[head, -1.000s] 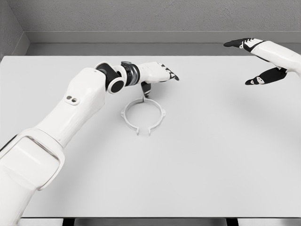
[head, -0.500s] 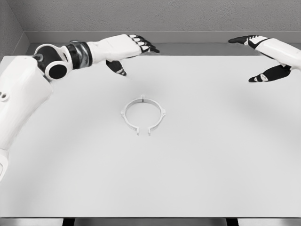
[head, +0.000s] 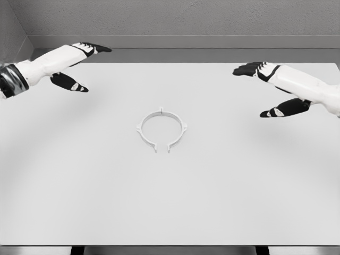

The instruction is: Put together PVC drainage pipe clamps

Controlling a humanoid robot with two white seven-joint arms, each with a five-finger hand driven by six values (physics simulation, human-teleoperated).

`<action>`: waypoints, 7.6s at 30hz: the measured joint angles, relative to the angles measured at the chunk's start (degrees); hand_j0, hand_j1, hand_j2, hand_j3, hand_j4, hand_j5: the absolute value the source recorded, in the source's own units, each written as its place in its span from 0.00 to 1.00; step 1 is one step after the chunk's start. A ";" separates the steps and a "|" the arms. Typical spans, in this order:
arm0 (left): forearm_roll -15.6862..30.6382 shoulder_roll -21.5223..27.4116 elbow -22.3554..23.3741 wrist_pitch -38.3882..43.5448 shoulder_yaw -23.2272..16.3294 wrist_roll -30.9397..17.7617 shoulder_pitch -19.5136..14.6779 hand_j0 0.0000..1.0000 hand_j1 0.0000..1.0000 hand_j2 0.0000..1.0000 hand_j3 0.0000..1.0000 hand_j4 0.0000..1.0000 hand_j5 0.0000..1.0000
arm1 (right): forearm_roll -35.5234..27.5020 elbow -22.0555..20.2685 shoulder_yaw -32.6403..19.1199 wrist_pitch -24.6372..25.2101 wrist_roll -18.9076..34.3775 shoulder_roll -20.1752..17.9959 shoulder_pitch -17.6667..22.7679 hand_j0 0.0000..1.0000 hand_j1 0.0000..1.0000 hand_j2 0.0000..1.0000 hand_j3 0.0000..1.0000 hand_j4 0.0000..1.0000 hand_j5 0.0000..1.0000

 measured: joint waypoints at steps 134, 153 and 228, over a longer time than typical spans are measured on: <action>2.35 1.52 -1.56 -0.03 -1.48 -2.38 2.99 1.00 1.00 1.00 1.00 1.00 1.00 | 28.77 20.99 22.69 -0.01 0.00 28.95 -12.74 1.00 1.00 1.00 1.00 1.00 1.00; 2.35 1.52 -1.56 -0.02 -1.20 -2.38 3.08 1.00 1.00 1.00 1.00 1.00 1.00 | 28.42 20.78 24.31 0.00 -0.01 30.08 -13.62 1.00 1.00 1.00 1.00 1.00 1.00; 4.10 5.20 -2.06 -0.03 -1.12 -2.42 2.90 1.00 1.00 1.00 1.00 1.00 1.00 | 22.35 34.40 15.27 0.00 0.00 30.79 -15.29 1.00 1.00 1.00 1.00 1.00 1.00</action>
